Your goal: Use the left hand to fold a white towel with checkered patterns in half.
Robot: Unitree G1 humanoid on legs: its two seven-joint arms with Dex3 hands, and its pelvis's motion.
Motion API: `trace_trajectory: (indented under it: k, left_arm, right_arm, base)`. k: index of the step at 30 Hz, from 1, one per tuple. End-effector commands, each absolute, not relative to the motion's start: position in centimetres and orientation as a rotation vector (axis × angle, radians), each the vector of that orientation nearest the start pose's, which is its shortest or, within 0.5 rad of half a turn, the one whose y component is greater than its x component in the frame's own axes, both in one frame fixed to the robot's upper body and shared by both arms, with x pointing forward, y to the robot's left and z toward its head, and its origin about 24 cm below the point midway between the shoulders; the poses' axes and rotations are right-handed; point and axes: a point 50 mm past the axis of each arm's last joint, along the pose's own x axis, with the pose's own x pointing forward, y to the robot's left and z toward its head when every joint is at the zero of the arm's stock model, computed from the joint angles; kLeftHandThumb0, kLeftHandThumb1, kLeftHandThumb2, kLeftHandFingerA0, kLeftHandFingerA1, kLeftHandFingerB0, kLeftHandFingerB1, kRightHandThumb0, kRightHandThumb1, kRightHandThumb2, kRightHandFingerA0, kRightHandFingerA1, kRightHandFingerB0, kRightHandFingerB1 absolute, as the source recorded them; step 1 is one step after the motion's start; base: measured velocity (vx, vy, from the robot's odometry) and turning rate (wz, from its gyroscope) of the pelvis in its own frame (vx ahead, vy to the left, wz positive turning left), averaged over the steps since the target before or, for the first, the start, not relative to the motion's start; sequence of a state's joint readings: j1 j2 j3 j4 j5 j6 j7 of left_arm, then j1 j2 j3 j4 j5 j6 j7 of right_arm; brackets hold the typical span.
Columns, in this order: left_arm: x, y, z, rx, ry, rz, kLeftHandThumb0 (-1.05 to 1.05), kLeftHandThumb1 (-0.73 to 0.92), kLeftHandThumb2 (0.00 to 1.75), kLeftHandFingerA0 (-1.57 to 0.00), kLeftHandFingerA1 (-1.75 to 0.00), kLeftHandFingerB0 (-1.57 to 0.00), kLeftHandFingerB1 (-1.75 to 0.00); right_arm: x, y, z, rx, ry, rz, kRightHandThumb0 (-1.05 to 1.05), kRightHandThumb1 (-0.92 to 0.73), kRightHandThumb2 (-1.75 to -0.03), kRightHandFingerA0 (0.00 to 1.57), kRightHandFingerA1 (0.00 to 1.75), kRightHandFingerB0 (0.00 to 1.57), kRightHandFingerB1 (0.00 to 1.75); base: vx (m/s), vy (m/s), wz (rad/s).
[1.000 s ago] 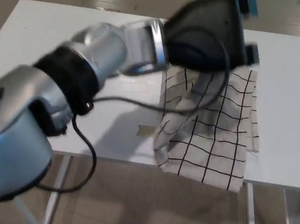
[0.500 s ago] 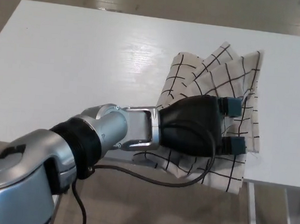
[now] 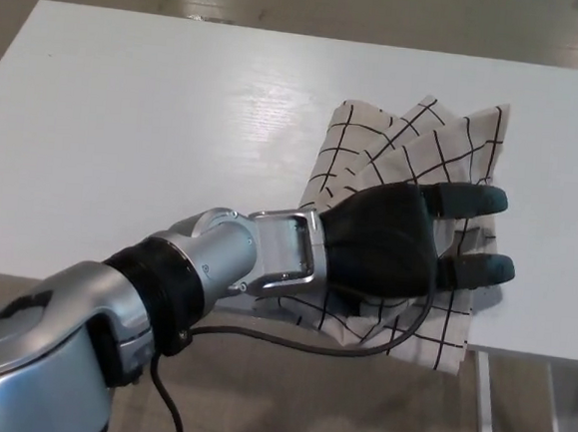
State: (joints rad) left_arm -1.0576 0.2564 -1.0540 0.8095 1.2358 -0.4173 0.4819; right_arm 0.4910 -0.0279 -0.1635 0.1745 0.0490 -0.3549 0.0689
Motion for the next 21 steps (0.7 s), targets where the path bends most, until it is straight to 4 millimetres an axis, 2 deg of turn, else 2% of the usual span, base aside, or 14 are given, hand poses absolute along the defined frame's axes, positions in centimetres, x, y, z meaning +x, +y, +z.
trace_trajectory:
  k: [1, 4, 7, 8, 9, 10, 12, 16, 21]
  left_arm:
    - [34.0, 0.1, 9.5, 1.763, -0.498, -0.975, -0.99, 0.57, 0.66, 0.0, 0.0, 0.0, -0.16]
    - [34.2, -0.6, 11.2, 1.721, -0.524, -0.943, -0.99, 0.57, 0.66, 0.0, -0.01, 0.0, -0.16]
    - [34.6, -2.1, 15.2, 1.632, -0.603, -0.87, -0.99, 0.57, 0.6, 0.0, -0.01, 0.0, -0.14]
    - [34.6, -2.4, 16.3, 1.608, -0.633, -0.846, -0.97, 0.43, 0.76, 0.0, 0.0, 0.0, -0.11]
    - [34.6, -2.4, 16.3, 1.608, -0.633, -0.846, -0.97, 0.43, 0.76, 0.0, 0.0, 0.0, -0.11]
    - [34.6, -2.8, 17.3, 1.584, -0.664, -0.823, -0.97, 0.43, 0.76, 0.0, 0.0, 0.0, -0.11]
    - [34.5, -2.9, 17.6, 1.579, -0.667, -0.821, -0.97, 0.43, 0.76, 0.0, 0.0, 0.0, -0.11]
    - [34.5, -3.9, 21.7, 1.517, -0.756, -0.743, -1.03, 0.46, 0.78, 0.0, 0.0, 0.0, -0.13]
    - [34.1, -4.3, 23.8, 1.548, -0.84, -0.699, -1.04, 0.46, 0.78, 0.0, -0.01, 0.0, -0.15]
  right_arm:
    - [10.4, -21.9, -5.3, -0.094, 0.339, -0.207, -0.25, -0.7, -0.6, 0.51, 0.51, 0.5, 0.51]
    - [10.3, -21.9, -5.4, -0.101, 0.352, -0.211, -0.26, -0.7, -0.6, 0.51, 0.5, 0.5, 0.51]
    - [10.4, -21.8, -5.4, -0.106, 0.349, -0.219, -0.26, -0.69, -0.6, 0.51, 0.5, 0.49, 0.5]
    - [10.4, -21.8, -5.3, -0.108, 0.348, -0.216, -0.26, -0.69, -0.6, 0.51, 0.5, 0.49, 0.5]
    - [10.4, -21.8, -5.3, -0.108, 0.348, -0.216, -0.26, -0.69, -0.6, 0.51, 0.5, 0.49, 0.5]
    - [10.4, -21.7, -5.3, -0.11, 0.348, -0.213, -0.26, -0.69, -0.6, 0.51, 0.5, 0.49, 0.5]
    - [10.4, -21.7, -5.3, -0.11, 0.347, -0.213, -0.26, -0.69, -0.6, 0.51, 0.5, 0.49, 0.5]
    - [10.7, -21.8, -5.2, -0.102, 0.334, -0.199, -0.25, -0.68, -0.6, 0.52, 0.51, 0.5, 0.51]
    - [10.8, -21.9, -5.2, -0.113, 0.343, -0.186, -0.28, -0.68, -0.6, 0.55, 0.54, 0.5, 0.51]
  base:
    - [0.0, 0.0, 0.0]
    - [0.0, 0.0, 0.0]
    - [0.0, 0.0, 0.0]
    - [0.0, 0.0, 0.0]
    - [0.0, 0.0, 0.0]
    - [0.0, 0.0, 0.0]
    - [0.0, 0.0, 0.0]
    - [0.0, 0.0, 0.0]
    - [0.0, 0.0, 0.0]
